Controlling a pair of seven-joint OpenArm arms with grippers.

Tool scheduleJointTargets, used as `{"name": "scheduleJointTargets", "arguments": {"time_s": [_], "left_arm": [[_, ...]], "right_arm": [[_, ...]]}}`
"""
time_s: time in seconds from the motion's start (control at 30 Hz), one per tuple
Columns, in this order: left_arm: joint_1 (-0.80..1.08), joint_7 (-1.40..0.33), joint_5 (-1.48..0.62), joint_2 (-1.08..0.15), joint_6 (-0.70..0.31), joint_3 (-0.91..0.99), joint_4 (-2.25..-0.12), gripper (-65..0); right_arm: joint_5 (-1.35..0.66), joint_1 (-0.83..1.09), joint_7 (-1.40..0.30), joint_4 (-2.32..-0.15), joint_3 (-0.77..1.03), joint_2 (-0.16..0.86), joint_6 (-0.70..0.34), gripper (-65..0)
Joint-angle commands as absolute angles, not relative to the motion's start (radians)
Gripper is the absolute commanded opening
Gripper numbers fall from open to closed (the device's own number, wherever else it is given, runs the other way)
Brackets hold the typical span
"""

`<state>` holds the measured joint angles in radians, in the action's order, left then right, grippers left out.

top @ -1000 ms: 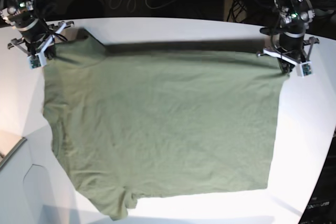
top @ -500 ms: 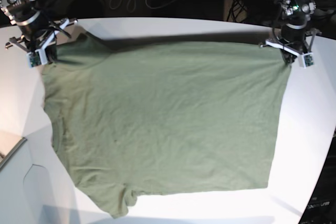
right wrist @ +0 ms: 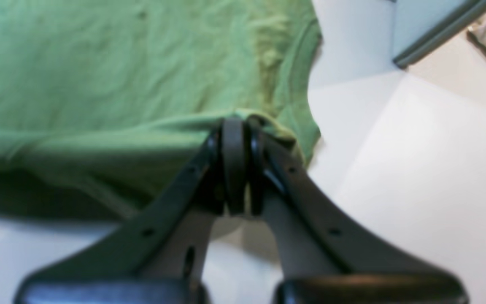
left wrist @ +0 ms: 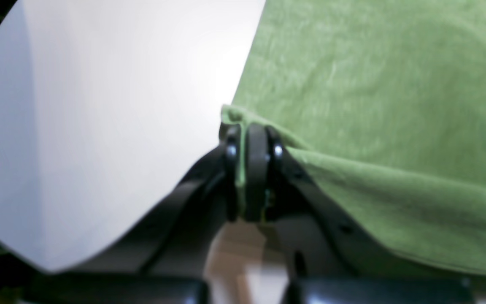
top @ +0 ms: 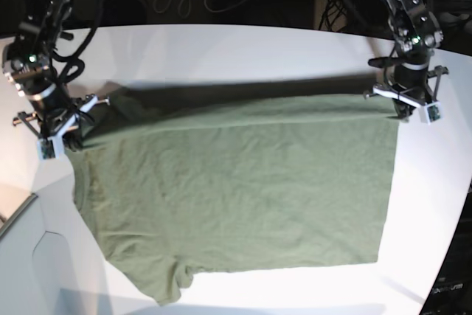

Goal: Layout the t-shirt on the table in an organized manner, then fold the t-shirt properly
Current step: 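Drag the shirt edge with both grippers to straighten the spread shirt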

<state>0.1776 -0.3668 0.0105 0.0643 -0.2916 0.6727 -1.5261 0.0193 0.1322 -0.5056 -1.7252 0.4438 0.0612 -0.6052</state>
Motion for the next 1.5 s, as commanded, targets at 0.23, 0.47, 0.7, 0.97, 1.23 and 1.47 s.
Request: {"name": "scheduleJointTargets", "arguments": {"time_s": [0.23,0.47,0.7,0.97,1.23,1.47], "left_arm": [[0.041,-0.34,0.007,0.024,-0.291,0.648,-1.54,-65.0],[-0.054,-0.34,0.005,-0.027,-0.291,0.611,-1.472,-65.0],[-0.122,-0.331,0.004,-0.053,-0.291,0.616,-1.354,-65.0],[-0.211,-0.331,0.002,-0.073,-0.291,0.615,-1.233,-65.0],[-0.289,-0.331,0.004,-0.079,-0.291,0.611,-1.176,-65.0],[-0.295,-0.331,0.005,-0.079,-0.291,0.611,-1.176,-65.0]], "right_arm": [[0.007,-0.056,-0.476,-1.56,0.326,0.113,-0.604,-65.0],[0.007,-0.202,-0.472,-1.389,0.306,0.113,-0.604,-65.0],[0.008,-0.288,-0.47,-1.28,0.306,0.128,-0.602,-65.0],[0.008,-0.331,-0.469,-1.201,0.306,0.134,-0.602,-65.0],[0.008,-0.332,-0.467,-1.201,0.306,0.134,-0.602,-65.0],[0.008,-0.332,-0.467,-1.201,0.306,0.151,-0.602,-65.0]]}}
